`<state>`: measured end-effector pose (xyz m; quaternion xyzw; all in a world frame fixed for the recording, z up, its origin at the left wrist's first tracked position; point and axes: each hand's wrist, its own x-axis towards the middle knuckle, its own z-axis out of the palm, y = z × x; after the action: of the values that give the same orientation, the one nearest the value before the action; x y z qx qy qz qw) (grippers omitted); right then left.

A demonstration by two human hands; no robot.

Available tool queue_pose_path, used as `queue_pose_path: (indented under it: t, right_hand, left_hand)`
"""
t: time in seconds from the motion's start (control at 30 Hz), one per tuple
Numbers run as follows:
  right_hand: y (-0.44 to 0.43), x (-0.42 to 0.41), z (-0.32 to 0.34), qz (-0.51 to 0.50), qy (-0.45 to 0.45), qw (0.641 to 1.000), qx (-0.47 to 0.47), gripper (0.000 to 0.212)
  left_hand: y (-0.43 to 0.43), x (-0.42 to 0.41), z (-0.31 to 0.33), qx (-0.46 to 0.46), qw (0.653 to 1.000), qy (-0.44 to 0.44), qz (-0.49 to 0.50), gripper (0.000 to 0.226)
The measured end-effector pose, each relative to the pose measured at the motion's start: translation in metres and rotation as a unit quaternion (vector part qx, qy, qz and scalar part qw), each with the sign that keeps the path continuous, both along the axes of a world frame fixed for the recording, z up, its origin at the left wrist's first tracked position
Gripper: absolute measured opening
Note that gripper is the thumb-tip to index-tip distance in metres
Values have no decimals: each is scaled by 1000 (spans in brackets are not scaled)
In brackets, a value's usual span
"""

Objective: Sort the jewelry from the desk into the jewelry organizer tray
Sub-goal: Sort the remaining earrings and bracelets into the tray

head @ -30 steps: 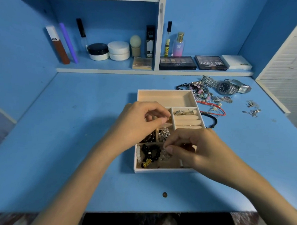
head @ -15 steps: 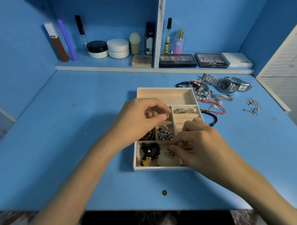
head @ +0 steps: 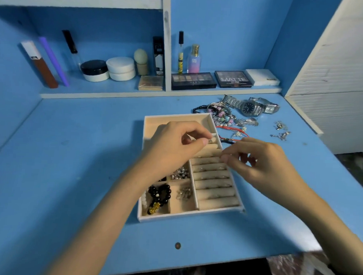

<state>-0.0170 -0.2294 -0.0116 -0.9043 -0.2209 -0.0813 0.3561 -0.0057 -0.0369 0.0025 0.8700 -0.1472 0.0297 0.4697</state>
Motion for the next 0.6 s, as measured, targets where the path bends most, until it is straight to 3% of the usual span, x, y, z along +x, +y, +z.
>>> queue_pose_path:
  t: [0.33, 0.6]
  right_hand:
    - [-99, 57, -12, -249, 25, 966, 67, 10]
    - [-122, 87, -28, -328, 50, 935, 122, 25]
  left_hand:
    - [-85, 50, -3, 37, 997, 13, -64, 13]
    - [-158, 89, -23, 193, 977, -29, -81, 29]
